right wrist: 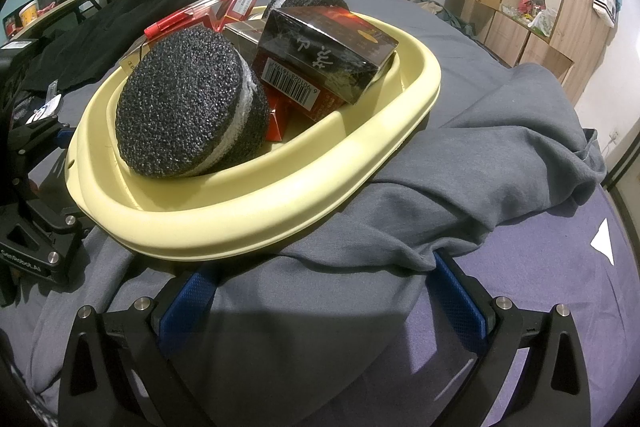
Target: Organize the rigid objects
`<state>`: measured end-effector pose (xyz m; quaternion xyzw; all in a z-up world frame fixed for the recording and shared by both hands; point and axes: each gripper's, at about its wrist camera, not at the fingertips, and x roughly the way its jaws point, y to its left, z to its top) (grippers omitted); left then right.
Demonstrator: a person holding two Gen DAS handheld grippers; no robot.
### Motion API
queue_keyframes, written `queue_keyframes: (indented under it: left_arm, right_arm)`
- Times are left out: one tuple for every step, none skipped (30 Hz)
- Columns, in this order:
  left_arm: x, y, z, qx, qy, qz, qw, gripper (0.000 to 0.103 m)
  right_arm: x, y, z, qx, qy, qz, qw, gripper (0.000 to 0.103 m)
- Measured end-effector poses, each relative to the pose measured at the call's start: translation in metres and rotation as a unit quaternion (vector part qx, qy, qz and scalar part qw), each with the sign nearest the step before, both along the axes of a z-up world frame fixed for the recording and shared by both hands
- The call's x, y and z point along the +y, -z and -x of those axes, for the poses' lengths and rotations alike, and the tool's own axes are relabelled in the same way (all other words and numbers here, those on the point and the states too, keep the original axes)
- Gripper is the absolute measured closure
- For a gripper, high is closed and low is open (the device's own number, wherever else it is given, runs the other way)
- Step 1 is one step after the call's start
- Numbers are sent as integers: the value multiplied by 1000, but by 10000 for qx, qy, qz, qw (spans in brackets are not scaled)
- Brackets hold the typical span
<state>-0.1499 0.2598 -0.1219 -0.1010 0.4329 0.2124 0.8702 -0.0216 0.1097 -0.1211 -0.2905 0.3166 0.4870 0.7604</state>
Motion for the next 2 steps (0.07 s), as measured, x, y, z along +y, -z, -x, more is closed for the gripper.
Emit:
queue_keyframes:
  left_arm:
    - [0,0,0,2,0,0,10000,0]
    - [0,0,0,11,-1,-10,10000,0]
  right_arm:
    - [0,0,0,1,0,1,10000,0]
    - [0,0,0,2,0,-1,10000,0]
